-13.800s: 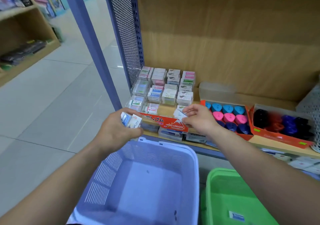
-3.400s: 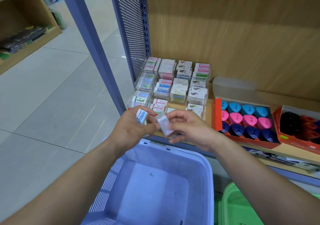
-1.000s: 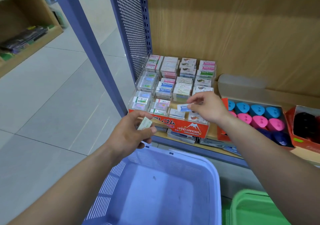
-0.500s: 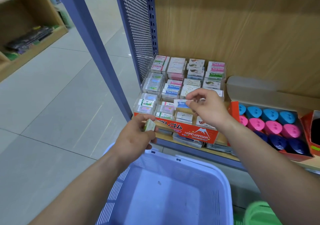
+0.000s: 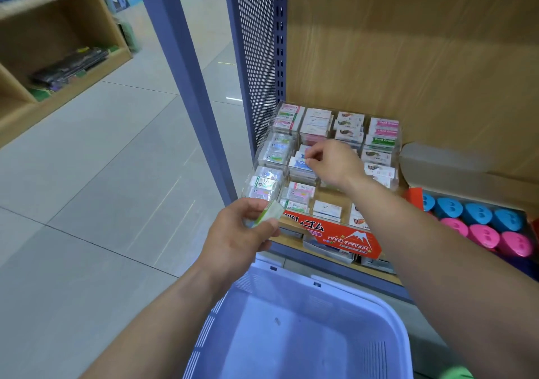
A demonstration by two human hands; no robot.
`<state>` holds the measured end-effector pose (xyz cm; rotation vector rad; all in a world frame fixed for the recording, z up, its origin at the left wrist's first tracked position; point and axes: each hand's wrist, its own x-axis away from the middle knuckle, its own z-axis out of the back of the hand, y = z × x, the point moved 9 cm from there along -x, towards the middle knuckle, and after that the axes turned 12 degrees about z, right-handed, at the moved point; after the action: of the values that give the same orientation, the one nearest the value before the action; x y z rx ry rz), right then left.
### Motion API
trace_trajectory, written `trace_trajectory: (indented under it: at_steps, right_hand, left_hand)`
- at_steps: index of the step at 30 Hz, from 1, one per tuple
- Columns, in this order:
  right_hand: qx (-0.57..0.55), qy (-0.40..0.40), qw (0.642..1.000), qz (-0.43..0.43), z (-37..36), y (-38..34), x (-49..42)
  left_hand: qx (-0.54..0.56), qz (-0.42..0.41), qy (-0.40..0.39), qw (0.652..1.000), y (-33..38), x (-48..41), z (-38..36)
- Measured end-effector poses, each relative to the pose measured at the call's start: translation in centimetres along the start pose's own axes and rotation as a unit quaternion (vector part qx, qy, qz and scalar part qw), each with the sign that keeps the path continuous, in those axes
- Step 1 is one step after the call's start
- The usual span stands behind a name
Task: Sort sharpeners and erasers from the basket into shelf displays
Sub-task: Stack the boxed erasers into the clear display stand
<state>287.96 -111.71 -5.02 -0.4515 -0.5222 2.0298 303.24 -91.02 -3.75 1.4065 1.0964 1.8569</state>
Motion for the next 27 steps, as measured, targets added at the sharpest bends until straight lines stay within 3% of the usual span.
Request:
trace_trajectory:
  at_steps: [3,6,10,13,18,23,27]
  right_hand:
    - [-0.013,0.028,0.999,0.019,1.5,-0.9,1.4]
    - [-0.123,0.06,0.99,0.027,3.1,-2.8,4.6]
    - [-0.363,-0.07,0.929,0.028,1.8,-7.4,9.5]
    - [-0.382,-0.097,0.918,0.049,1.6,-8.8,10.8]
    - [-0.472,-0.061,0.88,-0.009,1.9,-7.2,11.2]
    - [-0.399,-0.072,0.914,-0.012,2.9,-5.6,12.3]
    - [-0.39,-0.063,0.918,-0.032,3.7,-3.7,13.3]
  left_hand:
    - [-0.009,-0.01,0.004,1.0,0.5,0.2,0.0]
    - [-0.009,-0.011,0.002,1.0,0.8,0.3,0.0]
    - [0.006,-0.019,0.008,1.0,1.4,0.7,-0.4]
    - [0.001,-0.039,-0.001,0.999,2.2,1.3,-1.0]
    - [0.012,-0.068,-0.003,0.998,3.2,1.8,-1.4]
    - [-0.001,-0.058,-0.013,0.998,3.0,1.6,-2.4]
    - [-0.047,-0.049,-0.033,0.997,2.6,1.5,-3.6]
